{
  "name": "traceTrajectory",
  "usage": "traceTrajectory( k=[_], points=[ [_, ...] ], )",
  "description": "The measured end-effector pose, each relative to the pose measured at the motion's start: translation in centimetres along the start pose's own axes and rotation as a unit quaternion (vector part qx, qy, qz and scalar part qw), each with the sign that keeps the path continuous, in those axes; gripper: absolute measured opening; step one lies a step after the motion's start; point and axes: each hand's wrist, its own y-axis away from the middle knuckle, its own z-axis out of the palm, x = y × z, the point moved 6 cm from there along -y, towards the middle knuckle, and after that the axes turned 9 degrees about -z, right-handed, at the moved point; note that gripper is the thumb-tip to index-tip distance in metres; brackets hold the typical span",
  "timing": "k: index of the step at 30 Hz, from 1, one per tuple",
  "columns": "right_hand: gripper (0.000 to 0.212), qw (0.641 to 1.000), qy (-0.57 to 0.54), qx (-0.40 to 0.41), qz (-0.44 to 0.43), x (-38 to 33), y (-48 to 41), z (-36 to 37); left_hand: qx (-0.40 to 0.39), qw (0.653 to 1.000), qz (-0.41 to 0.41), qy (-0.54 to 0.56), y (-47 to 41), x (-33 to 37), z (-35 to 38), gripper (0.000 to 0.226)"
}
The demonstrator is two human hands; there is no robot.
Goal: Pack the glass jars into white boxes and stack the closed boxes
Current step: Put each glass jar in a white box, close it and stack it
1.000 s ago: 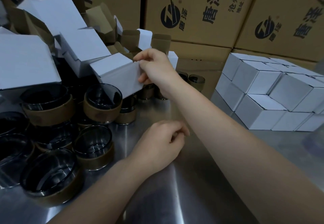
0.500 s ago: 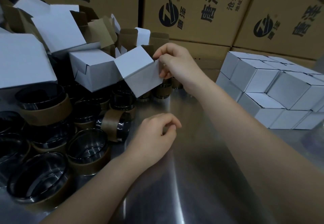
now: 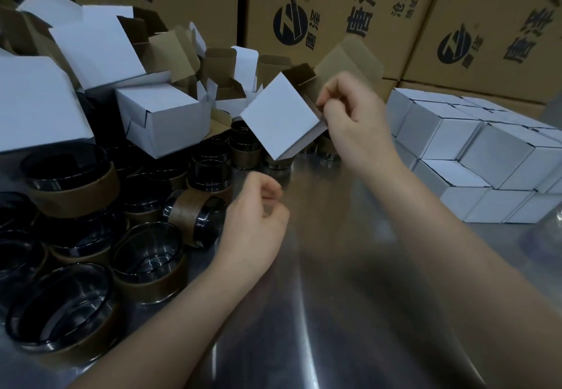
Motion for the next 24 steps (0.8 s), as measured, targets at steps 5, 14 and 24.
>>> traceTrajectory(
  k=[5, 14, 24],
  points=[
    [0.012, 0.994, 0.069, 0.013, -0.078, 0.3, 1.5, -1.2, 0.009, 0.997, -0.051, 0.064, -0.5, -0.9, -0.2, 0.051],
    [0.019, 0.976, 0.123, -0.063, -0.169, 0.3, 4.0, -1.0, -0.016, 0.995, 0.098, -0.033, 0.4, 0.8, 0.1, 0.083],
    [0.02, 0.959, 0.1, -0.12, -0.237, -1.7, 4.9, 0.3, -0.035, 0.98, 0.176, -0.082, 0.9, 1.9, 0.4, 0.089]
  ],
)
